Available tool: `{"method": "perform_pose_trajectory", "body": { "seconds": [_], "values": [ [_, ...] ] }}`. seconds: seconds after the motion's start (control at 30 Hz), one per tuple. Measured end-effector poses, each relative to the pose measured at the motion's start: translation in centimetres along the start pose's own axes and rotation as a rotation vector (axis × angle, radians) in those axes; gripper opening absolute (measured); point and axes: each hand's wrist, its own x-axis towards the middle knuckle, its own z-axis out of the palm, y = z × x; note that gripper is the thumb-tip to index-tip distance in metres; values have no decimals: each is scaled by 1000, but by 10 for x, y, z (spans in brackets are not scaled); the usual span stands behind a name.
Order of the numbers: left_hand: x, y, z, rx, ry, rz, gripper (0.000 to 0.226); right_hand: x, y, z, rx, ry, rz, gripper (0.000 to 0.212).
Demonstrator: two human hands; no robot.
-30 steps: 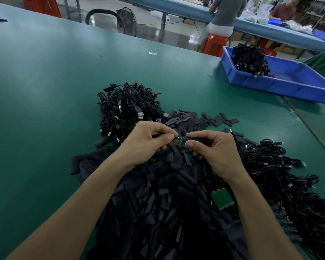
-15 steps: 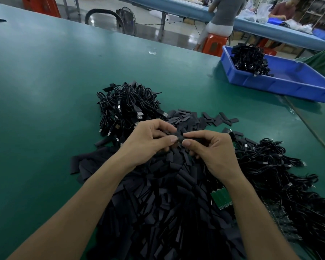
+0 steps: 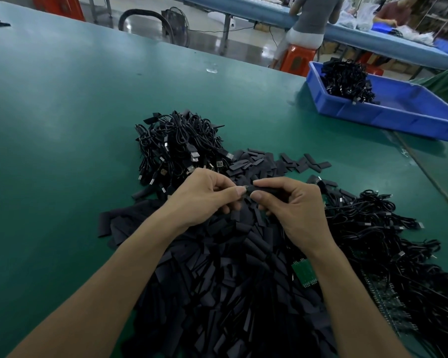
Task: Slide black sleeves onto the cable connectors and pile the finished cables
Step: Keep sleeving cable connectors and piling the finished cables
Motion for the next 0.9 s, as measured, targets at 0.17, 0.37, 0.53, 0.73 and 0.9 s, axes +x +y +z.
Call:
{"method": "perform_pose_trajectory", "body": {
  "seconds": [0.17,0.37,0.53,0.73,0.9],
  "values": [
    [-1,2,-1,-8,-1,2,18,-1,2,1,3,17,-6,17],
    [-2,4,1,15,-4,14,17,-1,3,1,20,28,-4,11],
    [-2,2,1,47,-20,8,19,0,1,-2,30,-25,23,22],
    [-2,2,2,5,-32,21,20,-1,4,-5,15,-10,7,13],
    [-2,2,1,-38,-15,-11,23,-2,4,-4,-21,-19,-62,23]
  ]
}}
